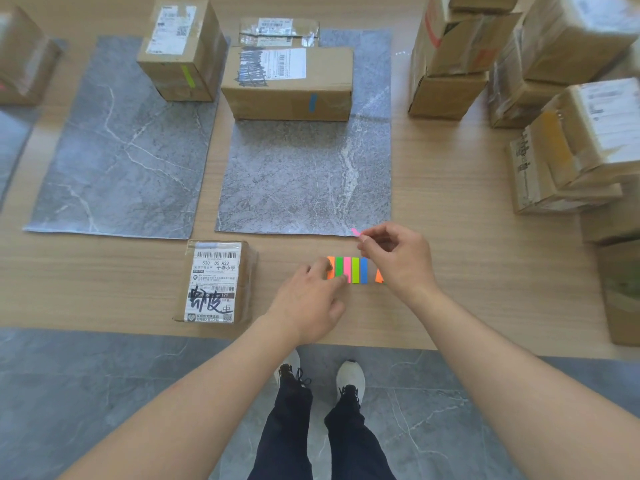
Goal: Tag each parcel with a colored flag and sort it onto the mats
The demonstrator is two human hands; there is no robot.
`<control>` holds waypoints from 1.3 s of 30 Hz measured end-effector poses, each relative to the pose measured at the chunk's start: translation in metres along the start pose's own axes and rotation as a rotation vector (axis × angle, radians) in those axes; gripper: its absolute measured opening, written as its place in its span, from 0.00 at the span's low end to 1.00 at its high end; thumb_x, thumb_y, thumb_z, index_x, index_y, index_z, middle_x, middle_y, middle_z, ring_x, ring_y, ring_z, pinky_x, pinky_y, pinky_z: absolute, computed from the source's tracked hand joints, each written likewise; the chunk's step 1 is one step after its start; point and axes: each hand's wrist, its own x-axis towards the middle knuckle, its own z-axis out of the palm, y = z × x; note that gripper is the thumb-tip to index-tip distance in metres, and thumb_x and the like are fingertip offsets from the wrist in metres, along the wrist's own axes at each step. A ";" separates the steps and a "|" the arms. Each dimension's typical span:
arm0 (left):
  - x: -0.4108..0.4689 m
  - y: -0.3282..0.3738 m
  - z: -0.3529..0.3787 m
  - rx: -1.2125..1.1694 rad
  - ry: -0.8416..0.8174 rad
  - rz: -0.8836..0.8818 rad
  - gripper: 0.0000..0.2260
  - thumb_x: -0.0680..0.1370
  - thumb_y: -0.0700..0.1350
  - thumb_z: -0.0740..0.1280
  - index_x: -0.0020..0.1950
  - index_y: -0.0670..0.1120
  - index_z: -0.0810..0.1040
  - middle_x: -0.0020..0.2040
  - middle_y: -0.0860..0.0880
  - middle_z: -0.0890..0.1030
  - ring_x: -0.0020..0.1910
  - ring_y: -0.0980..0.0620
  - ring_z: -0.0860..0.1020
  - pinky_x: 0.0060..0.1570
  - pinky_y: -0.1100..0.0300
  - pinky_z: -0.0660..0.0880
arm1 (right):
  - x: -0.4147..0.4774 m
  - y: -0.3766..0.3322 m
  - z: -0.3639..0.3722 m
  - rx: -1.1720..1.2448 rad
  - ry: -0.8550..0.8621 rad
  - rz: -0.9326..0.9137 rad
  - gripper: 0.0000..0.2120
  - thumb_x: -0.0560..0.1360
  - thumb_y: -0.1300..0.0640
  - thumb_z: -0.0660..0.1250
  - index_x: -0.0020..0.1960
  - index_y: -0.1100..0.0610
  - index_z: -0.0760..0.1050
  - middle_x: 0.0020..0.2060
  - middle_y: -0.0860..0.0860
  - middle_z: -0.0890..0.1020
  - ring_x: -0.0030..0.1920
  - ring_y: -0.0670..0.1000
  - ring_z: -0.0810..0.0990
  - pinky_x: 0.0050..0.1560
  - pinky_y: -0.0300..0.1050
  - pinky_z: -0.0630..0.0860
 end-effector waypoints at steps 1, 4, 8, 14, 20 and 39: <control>0.003 0.003 -0.004 -0.181 0.030 -0.073 0.20 0.80 0.50 0.61 0.72 0.53 0.73 0.65 0.47 0.73 0.59 0.46 0.74 0.58 0.52 0.74 | -0.004 -0.003 -0.002 0.005 -0.010 -0.024 0.03 0.74 0.63 0.75 0.45 0.57 0.85 0.38 0.50 0.87 0.42 0.51 0.87 0.48 0.45 0.83; 0.010 0.014 -0.028 -1.100 0.191 -0.481 0.08 0.81 0.44 0.66 0.56 0.45 0.83 0.51 0.45 0.83 0.46 0.51 0.80 0.54 0.54 0.79 | -0.016 -0.009 -0.006 0.058 -0.055 -0.103 0.05 0.73 0.66 0.77 0.45 0.58 0.87 0.40 0.50 0.88 0.43 0.50 0.88 0.49 0.41 0.83; 0.003 0.013 -0.056 -1.622 0.240 -0.573 0.09 0.77 0.42 0.73 0.52 0.37 0.83 0.45 0.41 0.84 0.43 0.48 0.83 0.46 0.59 0.81 | -0.029 -0.016 -0.006 0.077 -0.087 -0.239 0.05 0.72 0.68 0.77 0.46 0.62 0.87 0.43 0.51 0.88 0.45 0.50 0.87 0.51 0.44 0.83; -0.018 0.009 -0.072 -1.583 0.312 -0.488 0.04 0.74 0.39 0.76 0.46 0.40 0.85 0.40 0.45 0.83 0.41 0.50 0.81 0.47 0.60 0.79 | -0.037 -0.036 0.001 0.097 -0.188 -0.308 0.05 0.71 0.70 0.77 0.45 0.62 0.86 0.43 0.52 0.88 0.44 0.52 0.87 0.49 0.44 0.83; -0.042 0.000 -0.082 -1.562 0.378 -0.442 0.09 0.73 0.41 0.77 0.49 0.37 0.85 0.42 0.45 0.82 0.41 0.50 0.81 0.45 0.61 0.80 | -0.050 -0.057 0.008 0.070 -0.261 -0.359 0.03 0.72 0.67 0.77 0.44 0.61 0.86 0.41 0.50 0.87 0.42 0.51 0.87 0.44 0.47 0.85; -0.119 -0.102 -0.085 -1.241 0.442 -0.346 0.08 0.74 0.41 0.76 0.47 0.37 0.83 0.39 0.48 0.79 0.33 0.52 0.76 0.31 0.62 0.75 | -0.092 -0.075 0.102 -0.106 -0.334 -0.364 0.10 0.70 0.70 0.73 0.45 0.55 0.81 0.41 0.49 0.85 0.42 0.49 0.85 0.43 0.42 0.81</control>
